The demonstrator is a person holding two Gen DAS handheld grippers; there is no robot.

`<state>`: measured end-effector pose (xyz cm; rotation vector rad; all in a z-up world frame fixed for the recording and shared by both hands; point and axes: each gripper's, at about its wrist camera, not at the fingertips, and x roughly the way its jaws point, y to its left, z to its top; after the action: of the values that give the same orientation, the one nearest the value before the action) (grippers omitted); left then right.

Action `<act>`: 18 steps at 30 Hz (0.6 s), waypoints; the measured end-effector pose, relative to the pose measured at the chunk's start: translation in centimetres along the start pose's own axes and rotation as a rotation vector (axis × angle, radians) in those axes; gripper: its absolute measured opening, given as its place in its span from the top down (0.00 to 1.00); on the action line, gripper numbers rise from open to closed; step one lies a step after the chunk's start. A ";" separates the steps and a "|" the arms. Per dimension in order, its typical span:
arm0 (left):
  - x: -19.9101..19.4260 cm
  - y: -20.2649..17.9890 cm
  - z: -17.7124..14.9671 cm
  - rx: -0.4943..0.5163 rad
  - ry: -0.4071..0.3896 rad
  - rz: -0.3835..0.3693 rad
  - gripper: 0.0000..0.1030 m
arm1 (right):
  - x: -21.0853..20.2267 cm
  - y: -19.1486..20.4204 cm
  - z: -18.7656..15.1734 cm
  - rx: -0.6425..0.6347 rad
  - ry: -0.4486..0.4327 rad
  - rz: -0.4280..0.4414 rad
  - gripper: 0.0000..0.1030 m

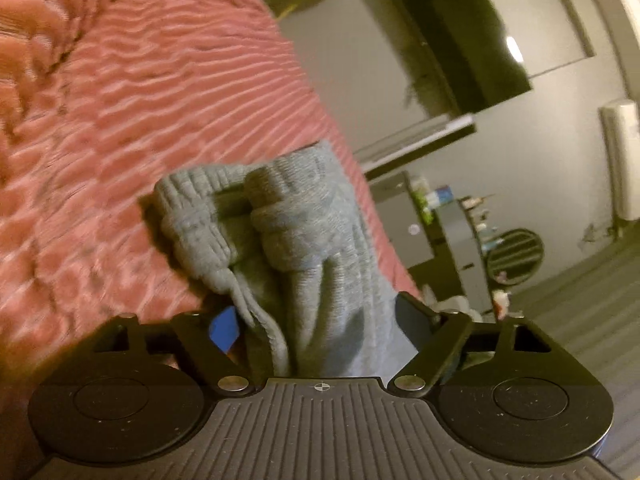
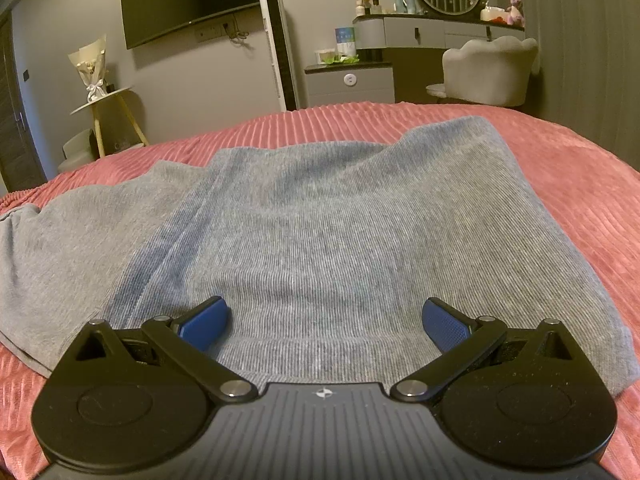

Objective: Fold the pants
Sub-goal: 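Grasp the grey waistband with the left gripper and lift it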

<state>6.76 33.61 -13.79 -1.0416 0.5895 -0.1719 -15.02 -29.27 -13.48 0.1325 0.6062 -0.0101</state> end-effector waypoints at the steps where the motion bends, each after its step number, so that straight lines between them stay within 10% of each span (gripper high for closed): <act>1: 0.2 0.0 0.0 0.014 -0.005 -0.006 0.21 | 0.0 0.0 0.0 -0.002 -0.002 -0.001 0.00; 7: 1.7 0.7 0.5 0.003 0.003 0.055 0.17 | 0.2 0.2 -0.1 -0.004 -0.008 -0.004 0.00; 11: 1.3 -0.5 0.2 0.091 -0.021 -0.008 0.45 | 0.3 0.2 -0.1 -0.004 -0.010 -0.006 0.00; 18: 3.5 -0.7 0.2 0.073 0.010 0.103 0.55 | 0.3 0.1 0.0 -0.006 -0.011 -0.006 0.00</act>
<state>9.91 32.02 -14.46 -0.9382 0.6407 -0.1072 -14.81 -29.12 -13.66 0.1245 0.5958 -0.0152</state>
